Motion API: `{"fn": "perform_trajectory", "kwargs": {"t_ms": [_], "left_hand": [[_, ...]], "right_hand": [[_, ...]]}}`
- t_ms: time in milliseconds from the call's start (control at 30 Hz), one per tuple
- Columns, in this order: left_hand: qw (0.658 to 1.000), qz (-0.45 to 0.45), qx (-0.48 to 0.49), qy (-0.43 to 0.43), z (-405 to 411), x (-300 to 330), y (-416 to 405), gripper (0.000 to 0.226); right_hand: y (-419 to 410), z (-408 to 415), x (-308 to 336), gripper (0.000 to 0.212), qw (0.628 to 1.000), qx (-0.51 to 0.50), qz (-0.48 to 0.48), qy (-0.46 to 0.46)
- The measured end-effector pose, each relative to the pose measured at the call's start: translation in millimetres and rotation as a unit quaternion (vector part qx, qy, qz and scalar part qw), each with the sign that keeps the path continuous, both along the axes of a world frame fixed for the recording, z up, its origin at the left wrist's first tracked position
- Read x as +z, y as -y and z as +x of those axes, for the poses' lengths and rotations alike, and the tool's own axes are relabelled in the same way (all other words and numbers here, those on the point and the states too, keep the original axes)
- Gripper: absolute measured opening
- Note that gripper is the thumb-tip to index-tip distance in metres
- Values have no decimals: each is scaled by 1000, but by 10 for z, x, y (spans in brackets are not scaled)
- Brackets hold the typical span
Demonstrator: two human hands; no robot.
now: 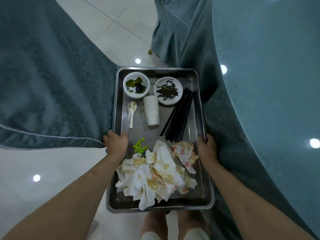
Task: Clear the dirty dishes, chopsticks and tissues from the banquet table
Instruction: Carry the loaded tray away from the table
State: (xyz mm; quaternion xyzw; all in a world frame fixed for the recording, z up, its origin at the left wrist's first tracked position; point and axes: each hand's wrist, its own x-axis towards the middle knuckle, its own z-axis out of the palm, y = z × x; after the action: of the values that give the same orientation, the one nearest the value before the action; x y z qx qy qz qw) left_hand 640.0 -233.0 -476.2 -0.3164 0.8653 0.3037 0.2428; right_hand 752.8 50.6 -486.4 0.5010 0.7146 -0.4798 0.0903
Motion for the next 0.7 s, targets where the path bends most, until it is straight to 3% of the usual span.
{"fn": "perform_trajectory", "kwargs": {"t_ms": [300,433,700], "left_hand": [[1000,6,24,18,854,415,289,51],[999,14,33,8,1179,685,378,50],[998,17,49,-32,1745,1375,501,49]], "right_hand": [[193,768,433,31,1000,-1,-11,4],[244,1087,693,4,1000,5,-16,-23],[326,1590,1265,12,999,26,-3,-44]]}}
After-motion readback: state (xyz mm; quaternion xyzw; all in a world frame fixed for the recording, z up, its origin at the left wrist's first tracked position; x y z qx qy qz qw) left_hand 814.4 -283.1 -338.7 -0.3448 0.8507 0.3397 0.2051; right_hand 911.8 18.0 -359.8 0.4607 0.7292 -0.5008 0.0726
